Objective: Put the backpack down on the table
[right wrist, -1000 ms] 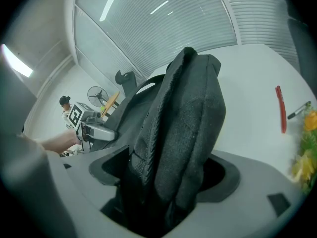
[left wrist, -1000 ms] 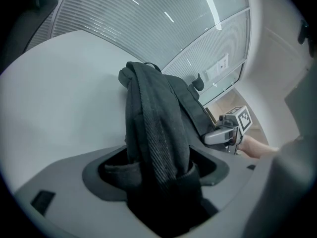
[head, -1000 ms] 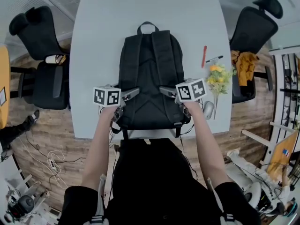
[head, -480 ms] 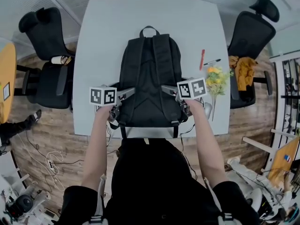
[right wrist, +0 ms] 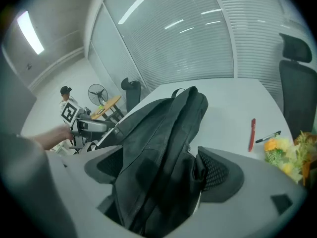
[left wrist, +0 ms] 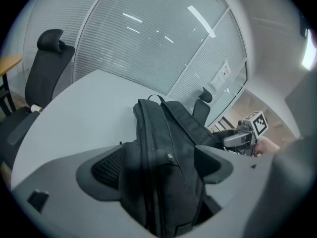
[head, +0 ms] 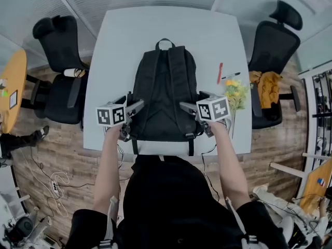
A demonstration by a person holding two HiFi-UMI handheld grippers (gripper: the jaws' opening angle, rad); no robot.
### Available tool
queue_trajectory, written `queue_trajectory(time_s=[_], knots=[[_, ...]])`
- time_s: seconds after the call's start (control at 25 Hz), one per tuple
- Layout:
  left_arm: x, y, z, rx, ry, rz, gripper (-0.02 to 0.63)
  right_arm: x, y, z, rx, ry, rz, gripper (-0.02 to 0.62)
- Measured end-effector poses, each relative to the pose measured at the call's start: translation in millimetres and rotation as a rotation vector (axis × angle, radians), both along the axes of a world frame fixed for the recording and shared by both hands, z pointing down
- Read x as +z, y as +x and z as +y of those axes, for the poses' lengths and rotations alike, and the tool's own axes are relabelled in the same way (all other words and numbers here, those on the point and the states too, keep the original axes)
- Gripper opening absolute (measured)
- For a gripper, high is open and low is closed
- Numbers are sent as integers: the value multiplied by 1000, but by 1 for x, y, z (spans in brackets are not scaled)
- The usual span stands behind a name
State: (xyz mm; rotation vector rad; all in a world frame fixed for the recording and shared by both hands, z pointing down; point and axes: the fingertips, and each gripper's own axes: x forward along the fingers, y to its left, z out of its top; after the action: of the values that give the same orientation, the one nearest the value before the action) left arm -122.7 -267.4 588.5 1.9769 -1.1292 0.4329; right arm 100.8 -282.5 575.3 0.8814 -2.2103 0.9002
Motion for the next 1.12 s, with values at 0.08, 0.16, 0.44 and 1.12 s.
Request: queue_trajectory(time_s=[0.08,0.16,0.44,1.12], knots=[[-11,0,4,9,35,-22,428,-8,2,3,-2,31,1,476],[-22,0,10,18,72,-41,428,-16,4,9,0,51,-14,474],[-54,16,36,24,177,-54,426,-50,9,30,-1,157,-63,439],[-115,29,86,111,363,6,411,-91,-25,94,67,306,-60,332]])
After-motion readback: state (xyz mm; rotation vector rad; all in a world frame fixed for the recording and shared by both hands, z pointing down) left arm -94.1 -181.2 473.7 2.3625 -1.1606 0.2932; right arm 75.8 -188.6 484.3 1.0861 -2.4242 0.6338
